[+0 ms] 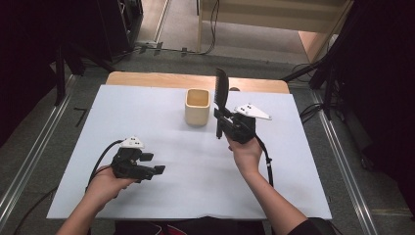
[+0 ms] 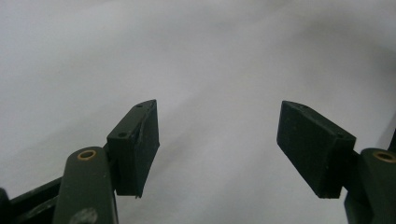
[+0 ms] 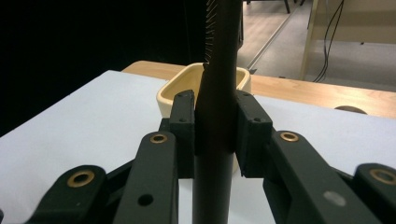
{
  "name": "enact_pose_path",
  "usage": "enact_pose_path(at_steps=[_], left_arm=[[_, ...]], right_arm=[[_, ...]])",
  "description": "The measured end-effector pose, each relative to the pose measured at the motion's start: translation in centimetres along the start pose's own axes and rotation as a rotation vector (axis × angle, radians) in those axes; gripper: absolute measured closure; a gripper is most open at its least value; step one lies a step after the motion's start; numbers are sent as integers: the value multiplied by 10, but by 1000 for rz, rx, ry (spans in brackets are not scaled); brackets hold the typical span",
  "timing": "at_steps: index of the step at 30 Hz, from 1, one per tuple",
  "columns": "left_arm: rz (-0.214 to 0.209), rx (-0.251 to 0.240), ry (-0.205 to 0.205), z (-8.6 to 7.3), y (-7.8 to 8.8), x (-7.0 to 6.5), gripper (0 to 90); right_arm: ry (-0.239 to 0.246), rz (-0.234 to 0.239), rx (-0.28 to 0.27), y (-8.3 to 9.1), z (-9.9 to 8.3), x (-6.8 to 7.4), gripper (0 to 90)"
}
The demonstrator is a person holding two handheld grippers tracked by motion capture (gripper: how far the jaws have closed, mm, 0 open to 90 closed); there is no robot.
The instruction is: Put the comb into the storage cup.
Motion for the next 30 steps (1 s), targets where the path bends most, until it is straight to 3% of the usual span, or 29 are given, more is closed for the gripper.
enact_pose_path(at_steps=[8, 30], left_arm=[[-3, 4, 1, -1, -1, 0, 308], [8, 1, 3, 0, -2, 2, 308]], right_arm=[[4, 18, 8, -12, 6, 8, 699], [-39, 31, -15, -30, 35, 2, 699]])
Point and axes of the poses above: each handheld gripper's, and its own axes: y roughly backward along the jaws, z roughly out of its top, x roughly to its left, the point moved 1 cm from there along -y, roughly forward along the jaws, and after that the axes turned 8 degrees about -x, right-handed, at the moved point
